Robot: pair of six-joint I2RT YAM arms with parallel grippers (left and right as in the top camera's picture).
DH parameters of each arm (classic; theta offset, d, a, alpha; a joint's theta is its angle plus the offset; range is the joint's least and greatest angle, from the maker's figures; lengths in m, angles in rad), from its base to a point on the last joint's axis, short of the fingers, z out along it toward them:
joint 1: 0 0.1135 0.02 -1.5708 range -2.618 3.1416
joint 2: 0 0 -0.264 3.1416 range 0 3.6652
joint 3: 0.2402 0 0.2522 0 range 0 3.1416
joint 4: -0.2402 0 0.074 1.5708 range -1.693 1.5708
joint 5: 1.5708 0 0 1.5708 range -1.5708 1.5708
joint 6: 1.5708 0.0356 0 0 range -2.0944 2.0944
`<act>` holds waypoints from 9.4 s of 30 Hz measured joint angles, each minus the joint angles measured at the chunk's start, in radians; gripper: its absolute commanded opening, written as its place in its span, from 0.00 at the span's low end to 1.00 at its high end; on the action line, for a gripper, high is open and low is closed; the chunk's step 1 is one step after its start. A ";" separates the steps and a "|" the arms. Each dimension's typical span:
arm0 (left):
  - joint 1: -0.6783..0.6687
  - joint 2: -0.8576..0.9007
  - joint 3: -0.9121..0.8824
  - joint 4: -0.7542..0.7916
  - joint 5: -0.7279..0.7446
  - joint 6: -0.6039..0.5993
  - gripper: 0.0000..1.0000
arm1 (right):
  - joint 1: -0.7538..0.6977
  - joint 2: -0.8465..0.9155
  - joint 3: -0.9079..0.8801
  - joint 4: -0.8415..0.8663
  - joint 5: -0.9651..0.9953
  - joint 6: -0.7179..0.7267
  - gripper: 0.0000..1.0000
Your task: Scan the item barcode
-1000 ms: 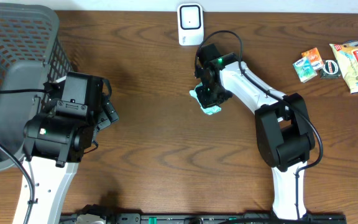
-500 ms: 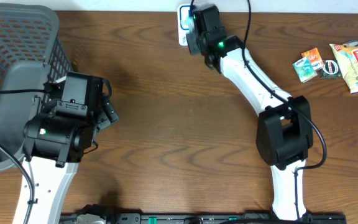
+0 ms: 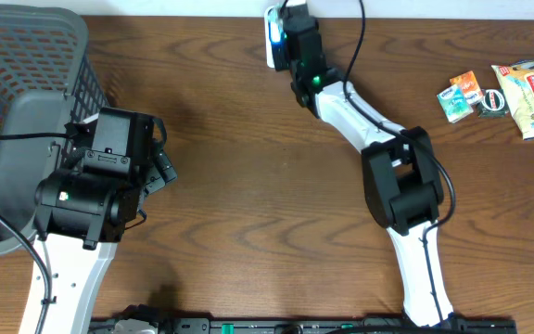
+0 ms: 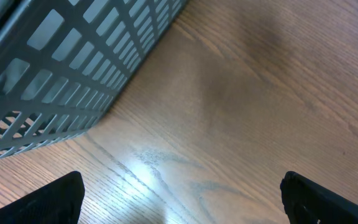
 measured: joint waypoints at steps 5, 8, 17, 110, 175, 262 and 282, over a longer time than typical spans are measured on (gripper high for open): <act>0.000 0.000 0.000 0.000 0.000 0.000 1.00 | 0.000 0.010 -0.001 0.023 0.000 0.000 0.01; 0.000 0.000 0.000 0.000 0.000 0.000 1.00 | -0.005 0.001 0.001 -0.001 0.002 0.000 0.01; 0.000 0.000 0.000 0.000 0.000 0.000 1.00 | -0.096 -0.165 0.002 -0.247 0.068 0.000 0.01; 0.000 0.000 0.000 0.000 0.000 0.000 1.00 | -0.137 -1.184 -0.429 -1.426 -0.267 0.164 0.99; 0.000 0.000 0.000 0.000 0.000 0.000 1.00 | -0.198 -2.280 -1.188 -0.990 -0.156 0.154 0.99; 0.000 0.000 0.000 0.000 0.000 0.000 1.00 | -0.349 -2.388 -1.863 -0.113 -0.266 -0.092 0.99; 0.000 -0.012 -0.025 -0.069 0.002 0.047 1.00 | -0.349 -2.388 -1.863 -0.113 -0.266 -0.093 0.99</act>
